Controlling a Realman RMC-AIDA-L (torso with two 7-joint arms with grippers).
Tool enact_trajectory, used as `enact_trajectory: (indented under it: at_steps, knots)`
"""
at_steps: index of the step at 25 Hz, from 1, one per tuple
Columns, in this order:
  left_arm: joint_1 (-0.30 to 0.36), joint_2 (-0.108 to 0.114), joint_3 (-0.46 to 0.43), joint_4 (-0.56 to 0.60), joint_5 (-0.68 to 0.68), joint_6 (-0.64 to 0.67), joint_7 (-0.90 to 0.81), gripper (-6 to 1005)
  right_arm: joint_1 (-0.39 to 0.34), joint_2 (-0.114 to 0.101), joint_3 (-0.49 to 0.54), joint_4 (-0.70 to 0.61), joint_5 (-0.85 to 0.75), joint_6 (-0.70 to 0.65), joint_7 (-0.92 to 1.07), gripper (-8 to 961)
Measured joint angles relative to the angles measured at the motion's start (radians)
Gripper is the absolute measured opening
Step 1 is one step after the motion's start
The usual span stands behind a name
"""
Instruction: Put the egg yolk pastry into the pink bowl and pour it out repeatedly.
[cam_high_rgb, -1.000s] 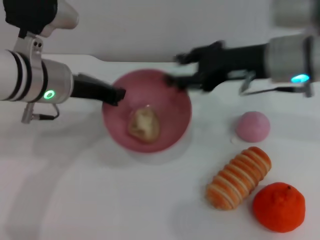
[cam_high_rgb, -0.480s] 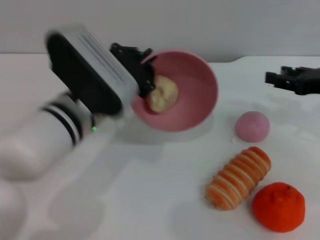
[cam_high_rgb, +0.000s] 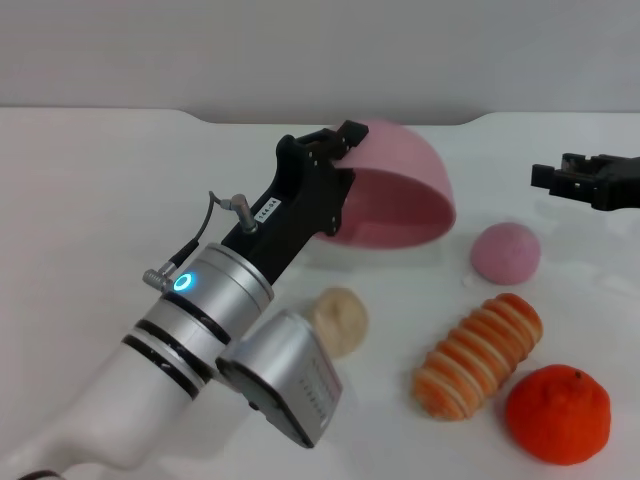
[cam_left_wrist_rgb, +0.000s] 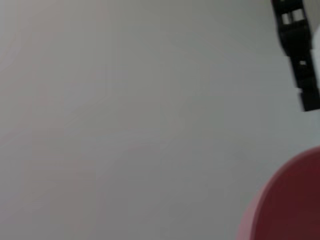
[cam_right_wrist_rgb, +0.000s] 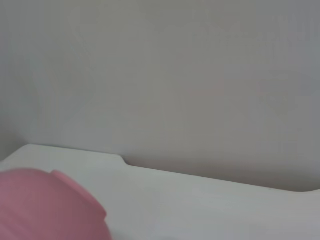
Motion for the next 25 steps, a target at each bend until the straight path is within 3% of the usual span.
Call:
enact_trajectory:
  at_steps: [3, 7, 10, 13, 16, 20, 23, 25]
  knots:
    - [-0.028, 0.0, 0.054, -0.042, -0.072, -0.106, 0.054, -1, 0.007, -0.001, -0.001, 0.014, 0.0, 0.0, -0.002, 603]
    - [-0.042, 0.0, 0.061, -0.052, -0.134, -0.126, 0.045, -1, 0.007, 0.0, -0.011, 0.019, 0.0, 0.0, -0.013, 604]
    - [-0.046, 0.002, 0.043, 0.02, -0.321, -0.121, -0.016, -1, 0.007, 0.001, -0.04, 0.019, 0.0, -0.01, -0.02, 604]
    - [-0.024, 0.012, -0.041, 0.168, -0.536, -0.022, -0.06, -2, 0.017, 0.001, -0.078, 0.013, 0.003, -0.022, -0.027, 605]
    - [0.033, 0.018, -0.26, 0.35, -0.725, 0.267, -0.065, -2, 0.044, 0.0, -0.136, 0.01, 0.003, -0.026, -0.027, 605]
    - [0.057, 0.019, -0.66, 0.427, -0.9, 0.888, -0.139, -2, 0.085, 0.0, -0.226, 0.002, 0.004, -0.026, -0.027, 606]
    - [0.001, 0.029, -0.93, 0.371, -0.87, 1.313, -0.32, -1, 0.119, -0.001, -0.301, -0.023, -0.001, -0.026, -0.023, 607]
    - [-0.042, 0.039, -1.091, 0.344, -0.752, 1.558, -0.479, -1, 0.14, -0.002, -0.359, -0.043, -0.005, -0.028, -0.019, 607]
